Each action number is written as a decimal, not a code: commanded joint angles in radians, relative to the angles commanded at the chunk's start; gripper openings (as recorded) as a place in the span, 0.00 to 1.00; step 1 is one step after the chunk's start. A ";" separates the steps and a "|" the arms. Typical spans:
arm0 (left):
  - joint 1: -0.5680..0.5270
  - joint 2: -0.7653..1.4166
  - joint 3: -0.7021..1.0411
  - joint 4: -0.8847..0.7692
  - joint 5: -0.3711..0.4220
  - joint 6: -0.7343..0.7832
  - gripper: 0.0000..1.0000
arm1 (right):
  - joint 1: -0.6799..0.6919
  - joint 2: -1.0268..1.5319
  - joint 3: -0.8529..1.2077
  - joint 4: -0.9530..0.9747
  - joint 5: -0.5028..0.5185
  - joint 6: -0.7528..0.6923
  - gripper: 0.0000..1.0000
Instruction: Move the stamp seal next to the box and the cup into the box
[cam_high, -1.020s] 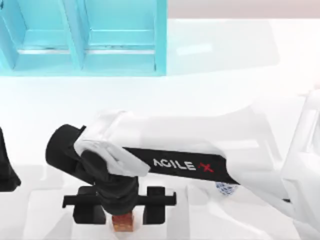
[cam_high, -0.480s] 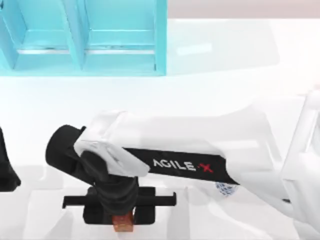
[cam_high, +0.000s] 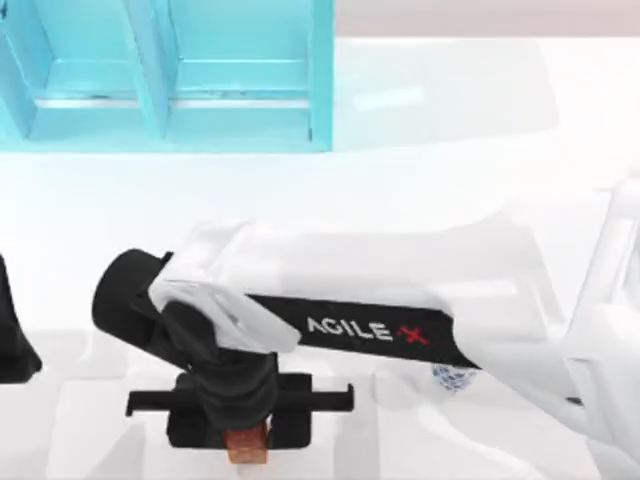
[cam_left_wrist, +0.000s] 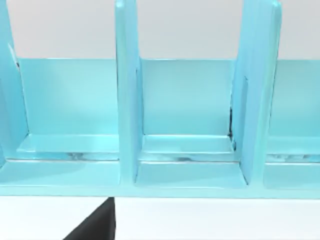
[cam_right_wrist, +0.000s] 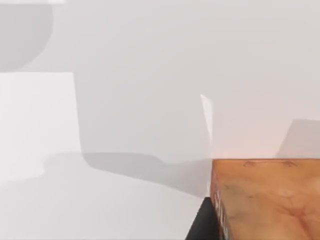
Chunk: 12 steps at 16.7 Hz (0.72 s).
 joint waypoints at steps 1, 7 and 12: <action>0.000 0.000 0.000 0.000 0.000 0.000 1.00 | -0.012 -0.013 -0.011 -0.010 0.000 -0.006 0.00; 0.000 0.000 0.000 0.000 0.000 0.000 1.00 | -0.066 -0.280 -0.145 -0.097 -0.002 -0.082 0.00; 0.000 0.000 0.000 0.000 0.000 0.000 1.00 | -0.121 -0.421 -0.245 -0.174 -0.004 -0.129 0.00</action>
